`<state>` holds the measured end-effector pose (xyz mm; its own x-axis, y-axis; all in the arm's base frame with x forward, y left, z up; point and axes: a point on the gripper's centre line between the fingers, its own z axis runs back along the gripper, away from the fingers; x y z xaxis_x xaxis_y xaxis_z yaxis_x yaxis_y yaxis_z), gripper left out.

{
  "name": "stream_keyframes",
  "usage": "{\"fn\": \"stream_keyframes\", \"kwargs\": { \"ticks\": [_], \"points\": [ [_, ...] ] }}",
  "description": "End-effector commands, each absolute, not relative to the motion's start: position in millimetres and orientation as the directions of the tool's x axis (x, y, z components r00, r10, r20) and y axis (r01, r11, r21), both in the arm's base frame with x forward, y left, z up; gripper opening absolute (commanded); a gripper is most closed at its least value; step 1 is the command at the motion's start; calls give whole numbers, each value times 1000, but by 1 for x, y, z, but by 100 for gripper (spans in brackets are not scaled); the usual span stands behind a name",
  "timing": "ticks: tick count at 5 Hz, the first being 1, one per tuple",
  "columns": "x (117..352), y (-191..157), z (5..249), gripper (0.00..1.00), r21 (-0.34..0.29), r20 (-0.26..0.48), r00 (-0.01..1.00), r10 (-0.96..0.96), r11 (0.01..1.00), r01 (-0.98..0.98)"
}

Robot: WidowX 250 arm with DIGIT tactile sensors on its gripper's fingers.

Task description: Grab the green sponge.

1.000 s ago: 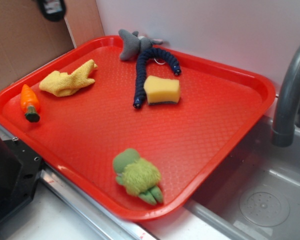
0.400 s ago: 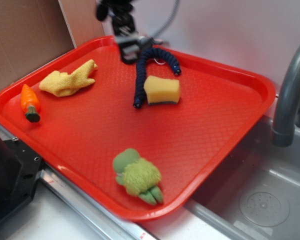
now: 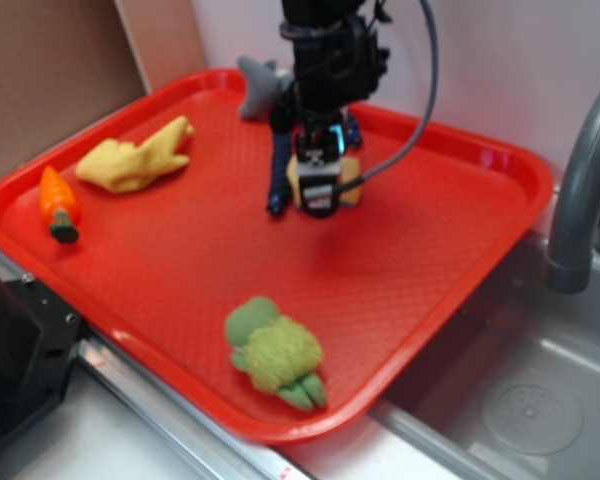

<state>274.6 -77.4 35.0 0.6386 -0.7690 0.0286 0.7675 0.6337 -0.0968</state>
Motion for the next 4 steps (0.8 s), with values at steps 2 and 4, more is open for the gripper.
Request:
{"fn": "stream_keyframes", "kwargs": {
  "ticks": [2,4],
  "points": [
    [261,-77,34,0,-15,-42,641,-767,642,767],
    [244,-68,114,0,107,83,679,-729,684,722]
  ]
}}
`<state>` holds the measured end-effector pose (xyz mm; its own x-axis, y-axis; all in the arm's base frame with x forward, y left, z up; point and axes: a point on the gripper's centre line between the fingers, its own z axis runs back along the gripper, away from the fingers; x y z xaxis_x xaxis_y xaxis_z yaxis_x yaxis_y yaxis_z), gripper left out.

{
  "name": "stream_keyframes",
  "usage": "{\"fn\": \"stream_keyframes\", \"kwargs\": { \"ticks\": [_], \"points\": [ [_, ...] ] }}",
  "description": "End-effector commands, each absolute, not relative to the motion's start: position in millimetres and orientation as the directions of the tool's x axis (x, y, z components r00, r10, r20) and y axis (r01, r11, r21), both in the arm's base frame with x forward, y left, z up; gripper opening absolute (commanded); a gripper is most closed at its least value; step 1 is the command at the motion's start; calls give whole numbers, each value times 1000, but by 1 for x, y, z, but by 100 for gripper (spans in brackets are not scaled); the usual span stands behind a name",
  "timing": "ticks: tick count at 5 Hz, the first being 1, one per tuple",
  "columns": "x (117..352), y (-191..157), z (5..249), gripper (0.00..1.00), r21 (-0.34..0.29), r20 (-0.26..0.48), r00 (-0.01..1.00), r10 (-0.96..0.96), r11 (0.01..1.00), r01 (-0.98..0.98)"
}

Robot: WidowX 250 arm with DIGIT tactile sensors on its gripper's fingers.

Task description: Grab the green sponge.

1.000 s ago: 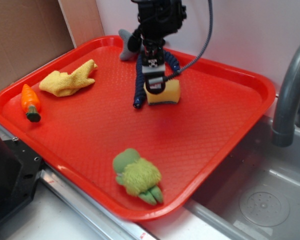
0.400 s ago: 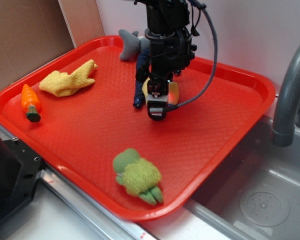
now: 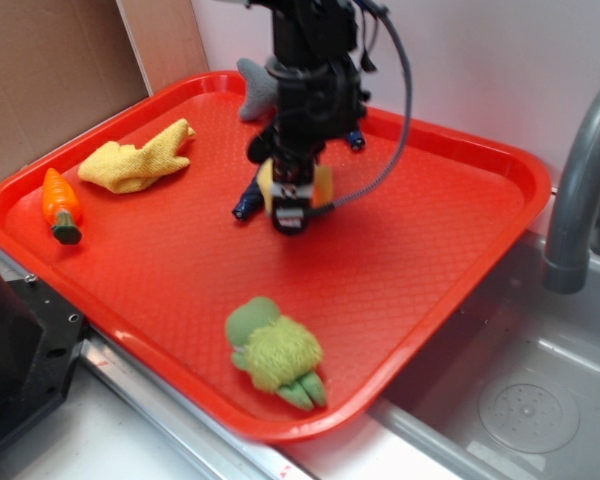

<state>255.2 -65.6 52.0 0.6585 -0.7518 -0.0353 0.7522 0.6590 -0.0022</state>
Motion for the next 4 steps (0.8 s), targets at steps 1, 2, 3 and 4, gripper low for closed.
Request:
{"fn": "stream_keyframes", "kwargs": {
  "ticks": [1,2,3,4],
  "points": [
    [225,-49,164,0,79,83,714,-696,718,691],
    [210,-32,204,0,48,63,783,-618,786,617],
    [201,-21,215,0,35,67,864,-499,867,498],
    [190,-10,218,0,18,87,959,-268,963,268]
  ]
}}
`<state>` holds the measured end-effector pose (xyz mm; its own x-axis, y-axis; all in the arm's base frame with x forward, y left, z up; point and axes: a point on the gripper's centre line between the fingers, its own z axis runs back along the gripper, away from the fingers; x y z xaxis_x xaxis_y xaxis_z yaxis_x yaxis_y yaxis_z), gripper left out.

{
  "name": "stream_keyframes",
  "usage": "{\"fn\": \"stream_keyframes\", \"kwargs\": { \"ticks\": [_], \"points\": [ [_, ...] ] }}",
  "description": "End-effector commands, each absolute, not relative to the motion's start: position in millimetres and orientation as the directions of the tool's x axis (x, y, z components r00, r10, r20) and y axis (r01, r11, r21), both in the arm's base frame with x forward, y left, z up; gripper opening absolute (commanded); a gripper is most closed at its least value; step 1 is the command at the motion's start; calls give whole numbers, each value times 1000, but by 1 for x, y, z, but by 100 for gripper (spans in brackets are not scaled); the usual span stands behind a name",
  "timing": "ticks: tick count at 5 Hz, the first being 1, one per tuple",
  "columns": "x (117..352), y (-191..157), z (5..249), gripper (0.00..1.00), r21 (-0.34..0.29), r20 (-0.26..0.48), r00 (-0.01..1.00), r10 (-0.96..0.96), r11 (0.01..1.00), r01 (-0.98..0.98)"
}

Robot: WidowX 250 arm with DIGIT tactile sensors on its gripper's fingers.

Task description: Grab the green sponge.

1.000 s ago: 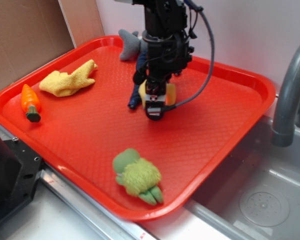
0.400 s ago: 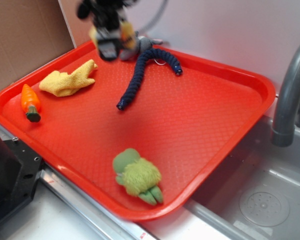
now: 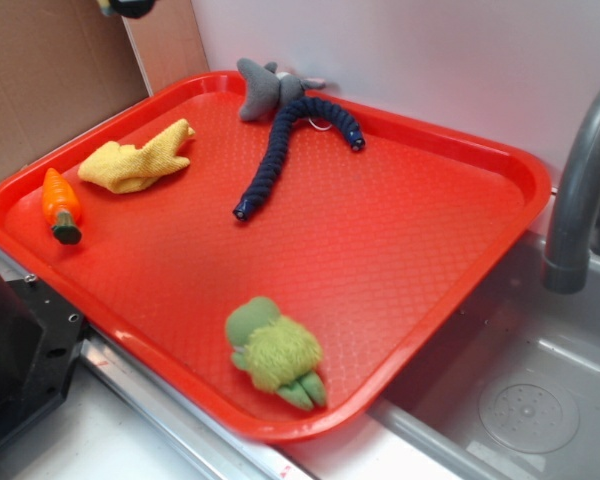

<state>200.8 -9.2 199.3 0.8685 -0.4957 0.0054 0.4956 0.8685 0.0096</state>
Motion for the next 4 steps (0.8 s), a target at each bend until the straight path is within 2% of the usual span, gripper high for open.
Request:
{"fn": "stream_keyframes", "kwargs": {
  "ticks": [1,2,3,4],
  "points": [
    [184,-2,216,0,-50,146,989,-16,998,23],
    [185,-3,213,0,-37,128,975,183,983,-179],
    [185,-1,212,0,-69,111,966,233,972,-226],
    [188,-2,208,0,-59,114,972,206,978,-200]
  ]
}}
